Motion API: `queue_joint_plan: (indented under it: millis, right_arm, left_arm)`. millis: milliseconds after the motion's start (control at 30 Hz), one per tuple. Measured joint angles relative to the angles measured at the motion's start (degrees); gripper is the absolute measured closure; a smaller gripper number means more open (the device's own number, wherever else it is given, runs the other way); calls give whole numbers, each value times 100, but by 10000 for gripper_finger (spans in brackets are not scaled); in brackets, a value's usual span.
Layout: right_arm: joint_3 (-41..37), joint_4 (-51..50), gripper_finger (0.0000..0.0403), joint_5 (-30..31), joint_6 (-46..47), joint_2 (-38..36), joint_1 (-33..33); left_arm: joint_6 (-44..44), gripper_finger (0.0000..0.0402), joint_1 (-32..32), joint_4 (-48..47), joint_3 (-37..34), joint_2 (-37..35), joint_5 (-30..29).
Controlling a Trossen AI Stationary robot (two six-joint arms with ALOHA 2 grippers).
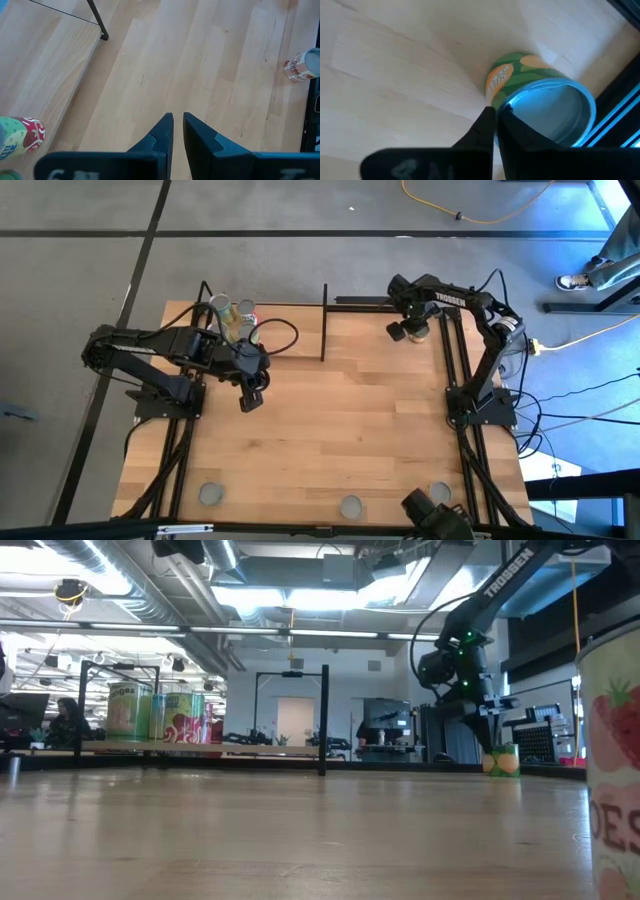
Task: Pick and place cans onto a shelf
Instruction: Put the canned sliced peaches on the shelf
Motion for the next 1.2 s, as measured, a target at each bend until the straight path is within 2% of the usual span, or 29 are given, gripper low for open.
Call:
queue_joint_plan:
  millis: [233, 400, 567, 733, 833, 1067, 1200]
  right_arm:
    - [-38, 6, 396, 88, -287, -256, 127]
    - [174, -440, 396, 31, -323, -682, 437]
    - [482, -1035, 397, 476, -343, -1062, 941]
    - [976, -1842, 397, 448, -393, -1285, 1780]
    - [1281, -2162, 397, 156, -372, -1353, 2429]
    - [1896, -2190, 397, -91, -615, -1337, 3858]
    - [2112, -2002, 397, -130, -1133, -1230, 4572]
  left_arm:
    - [0, 367, 1, 0, 0, 0, 1]
    - [2, 367, 0, 0, 0, 0, 1]
    - [6, 367, 1, 0, 0, 0, 1]
    - [155, 367, 2, 0, 0, 0, 3]
    - [159, 367, 2, 0, 0, 0, 1]
    - [330, 367, -1, 0, 0, 0, -28]
    - [355, 367, 2, 0, 0, 0, -67]
